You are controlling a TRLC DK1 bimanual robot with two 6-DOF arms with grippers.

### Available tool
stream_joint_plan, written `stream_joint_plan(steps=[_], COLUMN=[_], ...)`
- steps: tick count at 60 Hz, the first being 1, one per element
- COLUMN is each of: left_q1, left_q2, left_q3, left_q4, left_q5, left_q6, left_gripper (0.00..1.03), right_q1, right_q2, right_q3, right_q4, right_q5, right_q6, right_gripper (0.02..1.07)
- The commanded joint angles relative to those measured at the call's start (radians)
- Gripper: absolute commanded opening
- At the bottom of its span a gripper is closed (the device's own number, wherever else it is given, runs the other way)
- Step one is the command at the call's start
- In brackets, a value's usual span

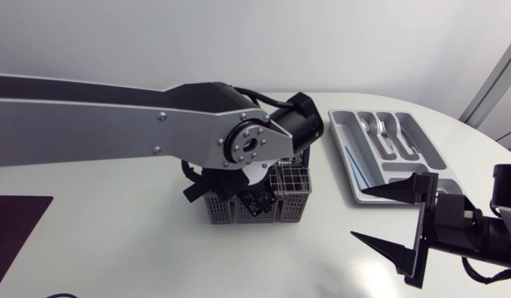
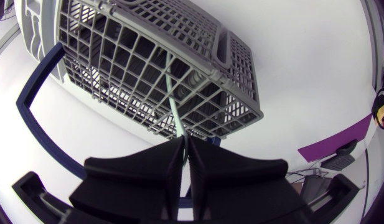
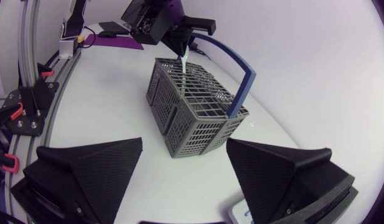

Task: Unload the cutlery basket into the drawer organizer.

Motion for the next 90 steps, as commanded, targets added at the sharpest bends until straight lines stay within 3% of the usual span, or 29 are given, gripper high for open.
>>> stream_joint_plan(steps=[1, 19, 63, 90], left_q1=[-0.008, -0.019, -0.057, -0.077], left_q2=[-0.023, -0.018, -0.044, -0.049], left_q3=[0.02, 0.082, 0.138, 0.141], left_q4=[-0.047, -0.131, -0.222, -0.297], left_q5=[-0.019, -0.047, -0.108, -0.165], left_q6=[0.016, 0.016, -0.009, -0.087], left_gripper=[0.06, 0.06, 0.06, 0.06], right_q1=[0.005, 0.005, 0.027, 0.035], right_q2=[-0.013, -0.035, -0.105, -0.137], right_q3=[-0.025, -0.046, -0.053, -0.068], right_q4=[-0.011, -0.012, -0.026, -0.029], right_q5=[-0.005, -0.006, -0.006, -0.006], right_q6=[0.022, 0.021, 0.047, 0.054], right_gripper=[0.99, 0.99, 0.99, 0.99])
